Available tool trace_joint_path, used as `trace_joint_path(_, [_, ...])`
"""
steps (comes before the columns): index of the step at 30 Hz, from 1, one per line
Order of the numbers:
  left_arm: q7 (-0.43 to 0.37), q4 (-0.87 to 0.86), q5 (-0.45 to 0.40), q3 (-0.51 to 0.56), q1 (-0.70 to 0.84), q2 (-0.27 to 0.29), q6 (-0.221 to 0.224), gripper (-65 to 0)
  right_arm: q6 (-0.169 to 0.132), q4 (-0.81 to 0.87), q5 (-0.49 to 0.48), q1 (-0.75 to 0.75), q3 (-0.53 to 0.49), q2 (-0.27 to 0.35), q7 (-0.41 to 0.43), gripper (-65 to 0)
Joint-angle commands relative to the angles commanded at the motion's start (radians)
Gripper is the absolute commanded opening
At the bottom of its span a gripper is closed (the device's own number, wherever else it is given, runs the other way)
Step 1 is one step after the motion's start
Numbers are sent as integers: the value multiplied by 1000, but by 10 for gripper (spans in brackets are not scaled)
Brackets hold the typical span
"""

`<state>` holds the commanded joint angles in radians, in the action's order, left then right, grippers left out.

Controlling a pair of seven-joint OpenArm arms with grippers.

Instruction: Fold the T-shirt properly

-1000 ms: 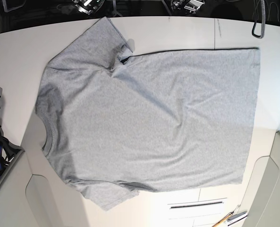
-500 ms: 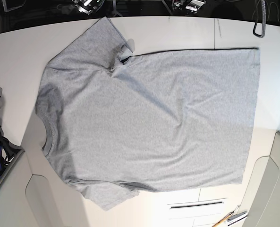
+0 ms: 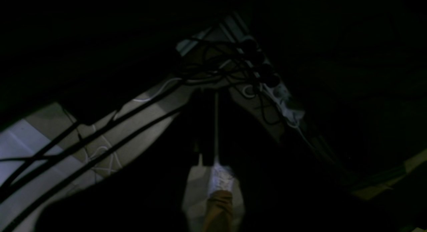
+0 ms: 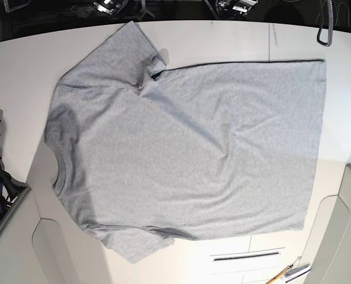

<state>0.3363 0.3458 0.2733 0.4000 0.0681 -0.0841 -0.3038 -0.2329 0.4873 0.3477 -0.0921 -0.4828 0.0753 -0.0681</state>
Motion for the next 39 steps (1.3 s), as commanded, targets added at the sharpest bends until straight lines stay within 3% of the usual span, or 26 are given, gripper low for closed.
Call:
trace_joint_path(4, [-4, 0, 0, 0, 5, -18, 0, -533, 0, 0, 0, -3, 0, 10, 0, -535])
trace_joint_path(9, [31, 0, -9, 0, 33, -45, -150, -533, -14, 0, 0, -23, 0, 30, 0, -535])
trace_joint_path(10, [31, 0, -9, 0, 39, -52, -162, -533, -14, 0, 0, -29, 0, 36, 0, -535])
trace_joint_path(18, [31, 104, 0, -97, 141, -78, -161, -533, -7, 13, 0, -74, 0, 75, 1, -535])
trace_joint_path(20, [80, 166, 0, -139, 189, -89, -160, -533, -6, 49, 0, -103, 0, 92, 1, -535])
trace_joint_path(23, [153, 270, 2, -215, 270, -104, -161, -533, -2, 141, -32, -161, 0, 127, 1, -535])
trace_joint_path(31, [148, 506, 58, -376, 464, -119, -161, -533, -2, 430, -112, -325, 1, 238, 1, -535])
trace_joint_path(35, [233, 610, 157, -436, 531, -118, -162, -533, -3, 583, -163, -411, 13, 270, 0, -535])
trace_joint_path(39, [249, 739, 225, -500, 610, -118, -217, -533, -3, 745, -177, -517, 71, 301, -3, -535])
